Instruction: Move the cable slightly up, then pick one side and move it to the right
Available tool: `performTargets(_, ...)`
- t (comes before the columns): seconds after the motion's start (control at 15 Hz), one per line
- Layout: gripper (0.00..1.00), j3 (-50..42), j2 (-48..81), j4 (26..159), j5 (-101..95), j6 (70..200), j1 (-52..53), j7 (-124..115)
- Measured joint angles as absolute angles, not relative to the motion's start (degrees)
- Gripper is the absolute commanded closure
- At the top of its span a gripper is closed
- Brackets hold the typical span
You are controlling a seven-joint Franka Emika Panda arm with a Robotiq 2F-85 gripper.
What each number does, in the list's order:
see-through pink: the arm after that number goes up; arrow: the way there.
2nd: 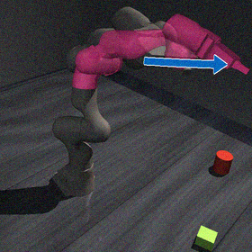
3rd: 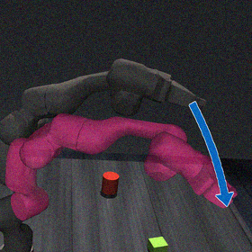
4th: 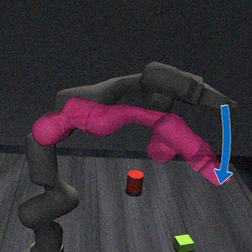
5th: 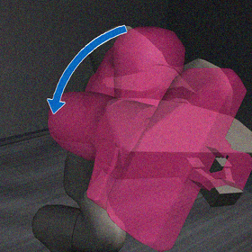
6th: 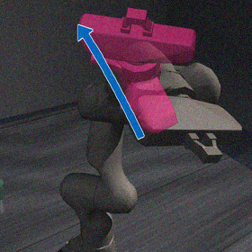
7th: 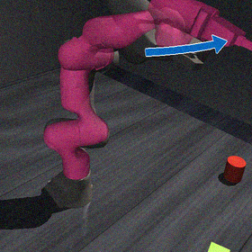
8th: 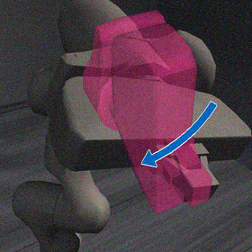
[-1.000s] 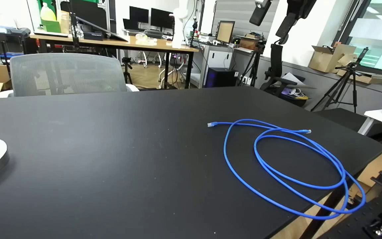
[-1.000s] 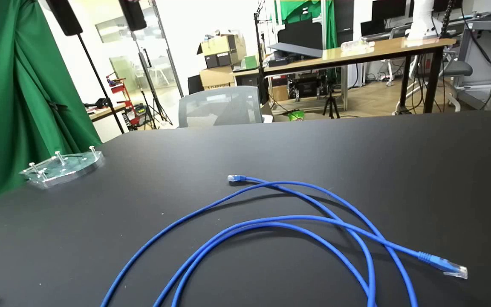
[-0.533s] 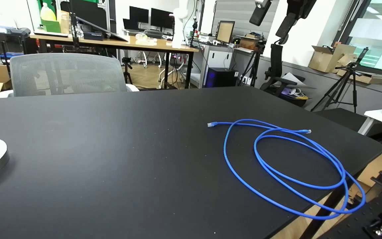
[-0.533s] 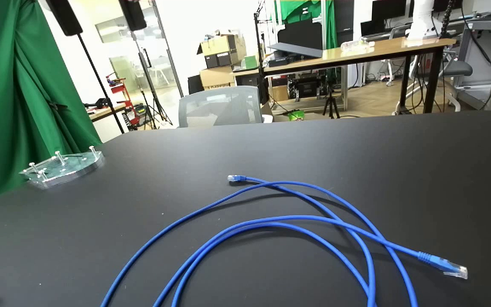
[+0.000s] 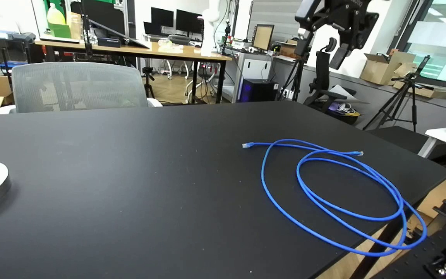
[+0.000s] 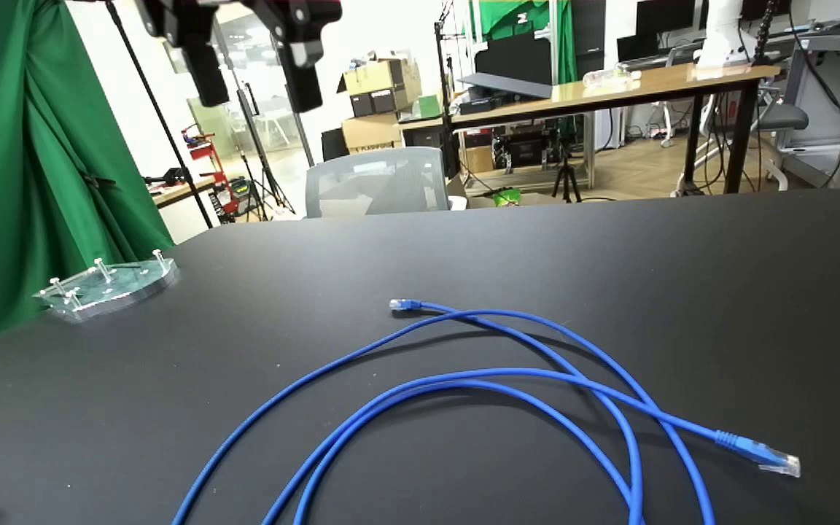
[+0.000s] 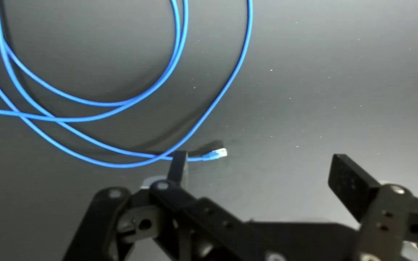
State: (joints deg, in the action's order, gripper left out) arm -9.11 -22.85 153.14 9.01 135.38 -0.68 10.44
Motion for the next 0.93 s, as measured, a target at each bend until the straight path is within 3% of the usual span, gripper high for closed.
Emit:
performTargets(0.4,0.0,-9.25,-6.93,145.88,9.07,138.57,-5.49,4.17)
performTargets(0.67,0.0,-9.09,-5.26,144.86,8.86,139.07,-5.51,3.38)
performTargets(0.93,0.0,-8.66,-0.82,143.9,6.65,147.63,-5.99,-5.66)
